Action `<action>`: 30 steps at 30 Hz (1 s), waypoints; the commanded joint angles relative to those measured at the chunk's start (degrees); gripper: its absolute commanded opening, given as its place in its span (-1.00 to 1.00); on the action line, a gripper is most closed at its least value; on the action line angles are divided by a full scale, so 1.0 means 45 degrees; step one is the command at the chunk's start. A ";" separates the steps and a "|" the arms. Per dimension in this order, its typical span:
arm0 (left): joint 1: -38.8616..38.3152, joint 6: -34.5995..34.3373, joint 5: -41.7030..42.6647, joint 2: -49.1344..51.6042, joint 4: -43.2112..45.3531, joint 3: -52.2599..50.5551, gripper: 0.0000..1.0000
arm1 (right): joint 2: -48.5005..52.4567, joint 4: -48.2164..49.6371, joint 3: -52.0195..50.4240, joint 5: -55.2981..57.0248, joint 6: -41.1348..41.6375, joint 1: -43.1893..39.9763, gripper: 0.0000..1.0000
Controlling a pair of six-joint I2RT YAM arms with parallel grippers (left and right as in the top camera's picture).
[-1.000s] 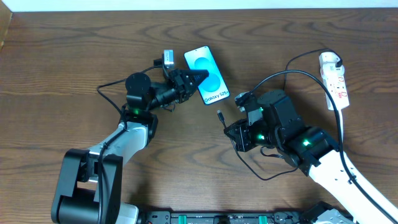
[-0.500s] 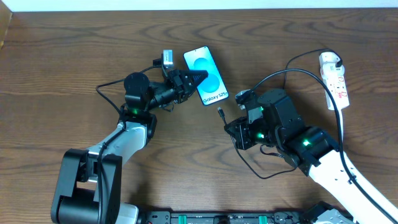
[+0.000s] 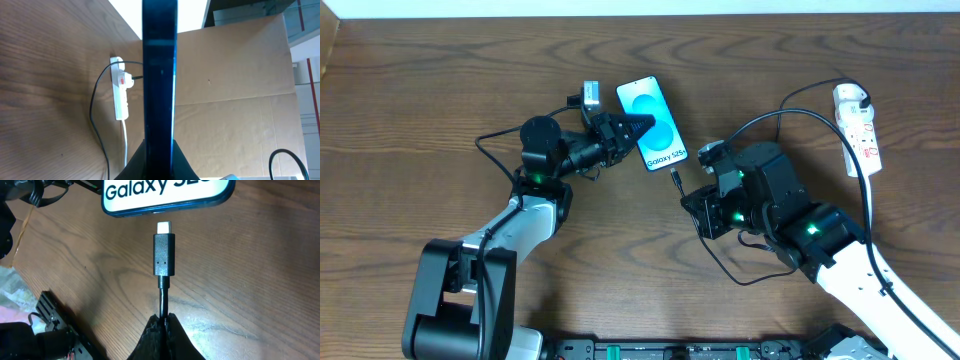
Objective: Plug charger to phone and switch on socket
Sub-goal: 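Align the plug under the phone port and push it upward into the port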
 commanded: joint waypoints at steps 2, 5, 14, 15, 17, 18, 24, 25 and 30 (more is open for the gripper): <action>0.0063 0.0223 0.0262 -0.0117 0.0170 0.0461 -0.86 | -0.0102 0.0083 -0.0053 -0.0049 -0.0335 0.0112 -0.98; 0.0063 0.0223 0.0257 -0.0117 0.0170 0.0461 -0.85 | -0.0102 0.0083 -0.0053 -0.0053 -0.0335 0.0112 -0.98; 0.0063 0.0223 0.0262 -0.0117 0.0170 0.0461 -0.86 | -0.0102 0.0233 -0.0053 -0.0053 -0.0335 0.0112 -0.98; 0.0063 0.0223 0.0267 -0.0117 0.0170 0.0461 -0.86 | -0.0102 0.0277 -0.0053 -0.0053 -0.0335 0.0112 -0.98; 0.0063 0.0223 0.0306 -0.0117 0.0170 0.0461 -0.85 | -0.0097 0.0335 -0.0053 -0.0053 -0.0335 0.0117 -0.98; 0.0063 0.0223 0.0311 -0.0117 0.0170 0.0461 -0.85 | -0.0097 0.0364 -0.0053 -0.0053 -0.0335 0.0117 -0.98; 0.0063 0.0214 0.0311 -0.0117 0.0170 0.0461 -0.86 | -0.0078 0.0345 -0.0053 -0.0073 -0.0330 0.0117 -0.98; 0.0063 0.0214 0.0311 -0.0117 0.0175 0.0461 -0.86 | -0.0078 0.0335 -0.0053 -0.0102 -0.0325 0.0117 -0.98; 0.0063 0.0000 0.0296 -0.0117 0.0175 0.0461 -0.86 | -0.0078 0.0306 -0.0053 -0.0102 -0.0325 0.0117 -0.98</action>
